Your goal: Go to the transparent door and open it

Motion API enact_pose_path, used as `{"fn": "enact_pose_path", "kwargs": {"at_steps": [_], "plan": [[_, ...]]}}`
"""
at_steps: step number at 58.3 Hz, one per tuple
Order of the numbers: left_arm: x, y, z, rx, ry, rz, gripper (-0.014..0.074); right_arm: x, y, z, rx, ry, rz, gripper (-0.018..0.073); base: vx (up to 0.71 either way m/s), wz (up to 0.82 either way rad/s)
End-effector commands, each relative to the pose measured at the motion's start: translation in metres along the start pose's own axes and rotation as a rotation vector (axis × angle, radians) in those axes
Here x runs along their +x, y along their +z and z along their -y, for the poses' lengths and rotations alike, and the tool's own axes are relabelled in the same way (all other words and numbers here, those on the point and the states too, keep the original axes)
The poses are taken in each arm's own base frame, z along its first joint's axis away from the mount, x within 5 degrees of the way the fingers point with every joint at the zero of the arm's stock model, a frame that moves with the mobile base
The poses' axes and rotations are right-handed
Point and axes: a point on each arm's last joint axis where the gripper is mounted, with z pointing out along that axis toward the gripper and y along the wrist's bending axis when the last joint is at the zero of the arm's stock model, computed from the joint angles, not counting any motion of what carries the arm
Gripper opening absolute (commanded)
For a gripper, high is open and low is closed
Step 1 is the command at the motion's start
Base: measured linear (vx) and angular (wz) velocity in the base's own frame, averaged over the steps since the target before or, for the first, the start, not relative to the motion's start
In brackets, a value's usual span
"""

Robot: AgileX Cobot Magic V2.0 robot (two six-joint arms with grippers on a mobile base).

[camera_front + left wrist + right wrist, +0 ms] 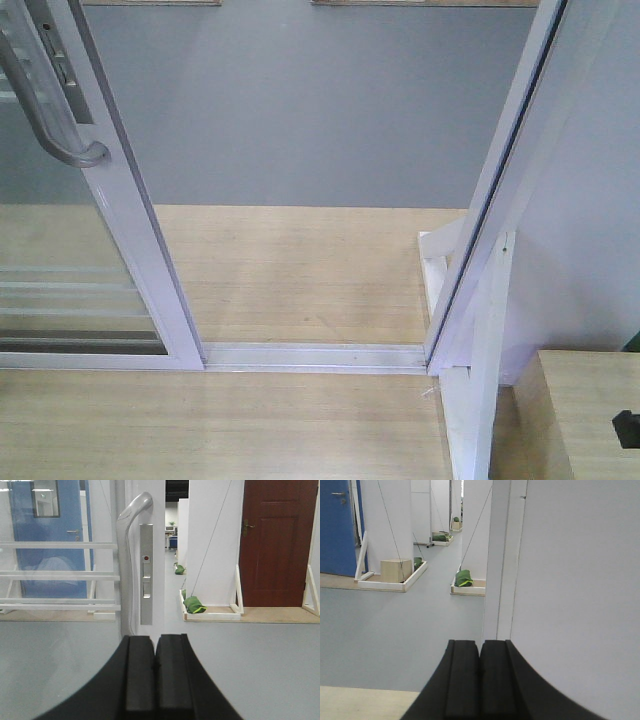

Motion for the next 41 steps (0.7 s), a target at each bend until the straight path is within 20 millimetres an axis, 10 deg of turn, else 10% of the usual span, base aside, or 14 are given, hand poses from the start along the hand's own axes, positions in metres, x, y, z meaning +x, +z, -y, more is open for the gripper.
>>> {"fn": "enact_pose_path", "kwargs": {"at_steps": [1,41], "plan": [[0.0006,-0.0008,-0.0002,0.003,-0.012,0.065,-0.0006,-0.0031,-0.0008,-0.0006,-0.002,-0.009,0.079,-0.0006,0.0,0.0],[0.0006,-0.0008,-0.0002,0.003,-0.012,0.065,-0.0006,-0.0031,-0.0008,-0.0006,-0.002,-0.009,0.079,-0.0006,0.0,0.0]]}}
